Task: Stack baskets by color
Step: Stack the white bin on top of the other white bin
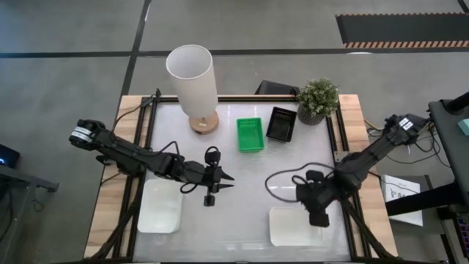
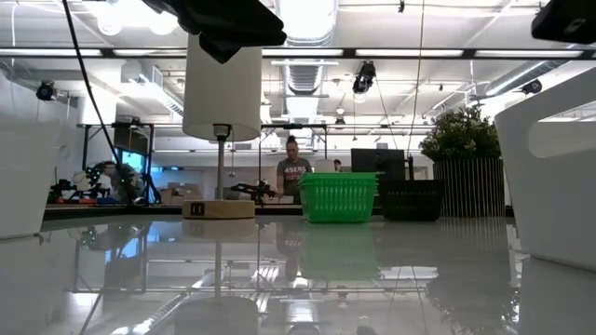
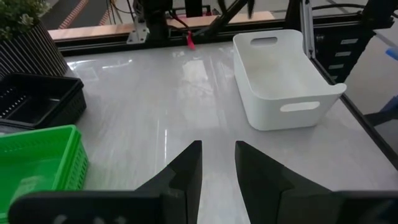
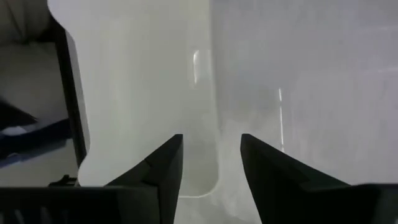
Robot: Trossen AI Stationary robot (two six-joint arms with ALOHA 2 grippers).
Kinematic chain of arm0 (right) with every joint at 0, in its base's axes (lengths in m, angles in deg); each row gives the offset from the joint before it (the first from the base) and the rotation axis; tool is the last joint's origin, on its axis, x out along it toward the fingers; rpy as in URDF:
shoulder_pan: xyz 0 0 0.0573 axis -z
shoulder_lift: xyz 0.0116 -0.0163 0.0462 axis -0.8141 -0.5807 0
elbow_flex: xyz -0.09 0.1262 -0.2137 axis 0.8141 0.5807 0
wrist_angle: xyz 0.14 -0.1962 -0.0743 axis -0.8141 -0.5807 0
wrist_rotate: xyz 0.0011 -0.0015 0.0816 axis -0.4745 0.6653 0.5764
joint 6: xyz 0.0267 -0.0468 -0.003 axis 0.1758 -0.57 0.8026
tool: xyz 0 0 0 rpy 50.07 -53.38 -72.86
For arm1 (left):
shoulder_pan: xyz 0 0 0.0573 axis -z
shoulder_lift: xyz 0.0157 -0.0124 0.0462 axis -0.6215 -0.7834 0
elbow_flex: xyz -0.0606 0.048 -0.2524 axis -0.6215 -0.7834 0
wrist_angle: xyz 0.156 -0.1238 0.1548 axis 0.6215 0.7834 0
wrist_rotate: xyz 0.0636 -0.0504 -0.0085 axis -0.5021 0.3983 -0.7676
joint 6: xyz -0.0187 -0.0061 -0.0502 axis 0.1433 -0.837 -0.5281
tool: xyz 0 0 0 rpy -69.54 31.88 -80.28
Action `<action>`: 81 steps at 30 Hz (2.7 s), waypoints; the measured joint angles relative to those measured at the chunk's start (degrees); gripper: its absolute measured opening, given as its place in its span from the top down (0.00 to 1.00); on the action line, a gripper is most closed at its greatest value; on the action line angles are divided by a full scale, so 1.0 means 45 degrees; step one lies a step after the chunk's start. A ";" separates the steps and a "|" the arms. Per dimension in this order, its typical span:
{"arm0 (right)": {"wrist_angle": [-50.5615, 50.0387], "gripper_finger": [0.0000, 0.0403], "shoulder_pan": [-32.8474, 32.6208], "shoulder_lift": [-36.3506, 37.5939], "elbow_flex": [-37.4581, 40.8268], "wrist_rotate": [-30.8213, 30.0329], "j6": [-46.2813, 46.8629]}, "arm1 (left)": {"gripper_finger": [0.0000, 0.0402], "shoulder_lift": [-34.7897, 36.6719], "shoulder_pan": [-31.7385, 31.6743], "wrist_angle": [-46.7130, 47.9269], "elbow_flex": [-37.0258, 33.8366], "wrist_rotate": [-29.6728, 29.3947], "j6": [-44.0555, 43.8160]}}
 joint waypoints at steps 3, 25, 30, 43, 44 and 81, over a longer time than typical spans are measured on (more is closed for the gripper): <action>0.0006 0.63 -0.0310 -0.0638 -0.0335 0.0006 0.0109 | 0.80 0.0000 0.0000 0.0000 -0.0010 0.0000 0.0001; -0.0291 0.76 -0.0651 -0.2417 0.0948 -0.0837 -0.1210 | 0.80 -0.0010 0.0000 -0.0236 -0.0024 0.0000 0.0001; -0.0291 0.92 -0.0450 -0.2408 0.0948 -0.1159 -0.2568 | 0.80 -0.0012 0.0000 -0.0248 -0.0024 0.0000 0.0001; 0.0330 0.98 0.0597 -0.2403 0.0962 -0.7365 -1.2872 | 0.80 -0.0015 0.0000 -0.1327 -0.0035 0.0006 0.0119; 0.0664 0.98 0.0854 -0.2400 0.0962 -0.7758 -1.3600 | 0.80 -0.0015 0.0006 -0.1468 -0.0045 0.0030 0.0109; 0.5484 0.82 0.1164 0.0994 0.2347 -0.6562 -1.0479 | 0.80 -0.4420 0.0306 0.0564 0.4162 0.2013 -0.0008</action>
